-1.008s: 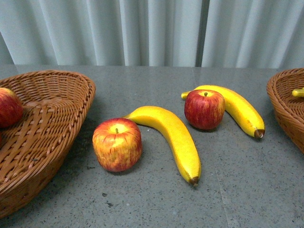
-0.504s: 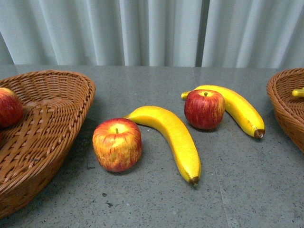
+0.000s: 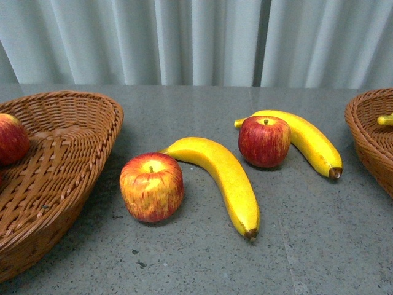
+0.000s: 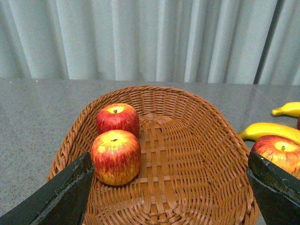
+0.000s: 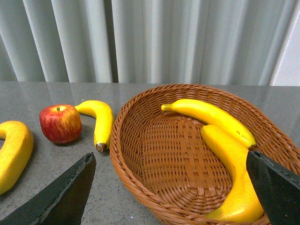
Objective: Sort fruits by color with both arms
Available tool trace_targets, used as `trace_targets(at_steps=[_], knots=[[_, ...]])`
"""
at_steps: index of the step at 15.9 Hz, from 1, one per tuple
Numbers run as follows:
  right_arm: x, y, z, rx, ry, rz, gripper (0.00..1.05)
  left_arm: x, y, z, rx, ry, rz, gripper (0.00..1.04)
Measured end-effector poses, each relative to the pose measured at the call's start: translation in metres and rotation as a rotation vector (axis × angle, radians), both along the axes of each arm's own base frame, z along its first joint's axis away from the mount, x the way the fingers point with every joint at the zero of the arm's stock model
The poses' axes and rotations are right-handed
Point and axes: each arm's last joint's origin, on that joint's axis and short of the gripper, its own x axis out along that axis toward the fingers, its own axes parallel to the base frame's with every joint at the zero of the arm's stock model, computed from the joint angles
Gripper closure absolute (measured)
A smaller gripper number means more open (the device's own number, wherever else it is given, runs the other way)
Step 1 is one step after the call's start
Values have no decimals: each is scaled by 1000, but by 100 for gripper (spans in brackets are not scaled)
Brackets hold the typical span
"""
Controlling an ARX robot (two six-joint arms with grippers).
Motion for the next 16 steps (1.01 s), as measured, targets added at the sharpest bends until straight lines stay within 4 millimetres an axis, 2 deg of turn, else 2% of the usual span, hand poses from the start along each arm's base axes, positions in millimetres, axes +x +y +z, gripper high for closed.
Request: trace_targets(at_steps=[1,2,3,4,6,8,10,12,13,14,16], knots=[[0,0,0,0,0,0,7,0,0,-2,-4,28,10,7],[0,0,0,0,0,0,7,0,-2,-3,-15,179,64,7],[0,0,0,0,0,0,7,2,-3,-1,-13,229,75,7],[0,0,0,0,0,0,7,2,-1,8,-19,189,92,7],[0,0,0,0,-1,0,7,12,8,45,0,50,72,7],[0,0,0,0,0,0,7,44,25,74,57,-3,16,7],[0,0,0,0,0,0,7,92,22,98,106,23,-160,7],[0,0,0,0,0,0,7,141,4,99,122,145,-344,7],[0,0,0,0,0,0,7,157,-7,99,127,181,-405,7],[0,0,0,0,0,0,7,170,-19,104,134,203,-490,7],[0,0,0,0,0,0,7,182,-42,103,169,246,-591,7]])
